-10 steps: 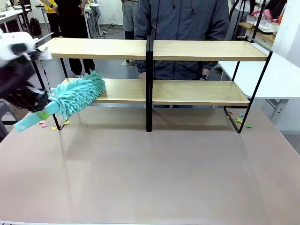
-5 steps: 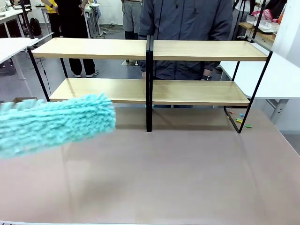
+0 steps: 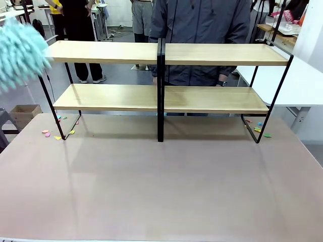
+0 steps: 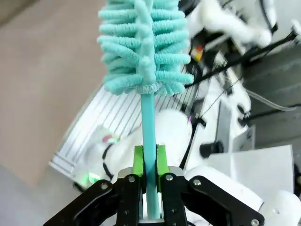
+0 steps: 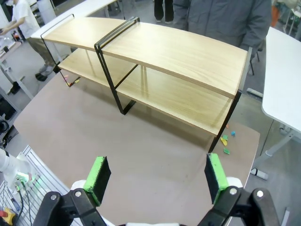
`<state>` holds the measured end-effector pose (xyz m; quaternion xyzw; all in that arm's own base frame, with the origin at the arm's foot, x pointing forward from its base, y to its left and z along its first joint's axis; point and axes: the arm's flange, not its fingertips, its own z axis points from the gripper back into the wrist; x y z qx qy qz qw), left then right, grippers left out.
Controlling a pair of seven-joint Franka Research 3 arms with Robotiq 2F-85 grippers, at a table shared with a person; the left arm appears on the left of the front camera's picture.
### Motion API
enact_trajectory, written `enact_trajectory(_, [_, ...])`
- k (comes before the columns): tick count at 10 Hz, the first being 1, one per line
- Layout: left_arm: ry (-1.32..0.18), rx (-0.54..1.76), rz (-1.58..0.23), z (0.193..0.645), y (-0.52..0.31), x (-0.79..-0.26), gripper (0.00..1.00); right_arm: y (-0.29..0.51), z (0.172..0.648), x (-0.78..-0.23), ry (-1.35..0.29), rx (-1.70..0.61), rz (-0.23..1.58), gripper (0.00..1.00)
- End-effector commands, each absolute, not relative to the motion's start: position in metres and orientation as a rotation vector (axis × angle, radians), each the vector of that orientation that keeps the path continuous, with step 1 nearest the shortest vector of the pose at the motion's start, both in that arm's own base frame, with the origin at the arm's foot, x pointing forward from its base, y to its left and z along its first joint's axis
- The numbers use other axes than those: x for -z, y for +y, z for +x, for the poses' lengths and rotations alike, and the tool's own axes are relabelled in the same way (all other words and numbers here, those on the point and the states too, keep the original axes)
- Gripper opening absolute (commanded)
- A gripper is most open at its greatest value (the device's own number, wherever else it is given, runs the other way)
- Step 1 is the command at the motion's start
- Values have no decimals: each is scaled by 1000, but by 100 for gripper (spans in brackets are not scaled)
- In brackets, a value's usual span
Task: Clean the shelves.
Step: Clean another randomly selected level of the Shelf with the Duster.
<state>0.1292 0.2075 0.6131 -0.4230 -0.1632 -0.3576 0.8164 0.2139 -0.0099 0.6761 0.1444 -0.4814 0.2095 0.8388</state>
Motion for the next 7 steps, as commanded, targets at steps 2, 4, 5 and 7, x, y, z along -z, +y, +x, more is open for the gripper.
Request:
enact_trajectory(2, [-348,763,-902,129,208,-613,0,-10,213,-675,-1018,-444,309,100])
enact_trajectory(4, [-348,763,-902,129,208,-613,0,-10,213,-675,-1018,-444,309,100])
enact_trajectory(5, [-348,763,-902,129,208,-613,0,-10,213,-675,-1018,-444,309,100])
enact_trajectory(7, [-348,763,-902,129,208,-613,0,-10,213,-675,-1018,-444,309,100])
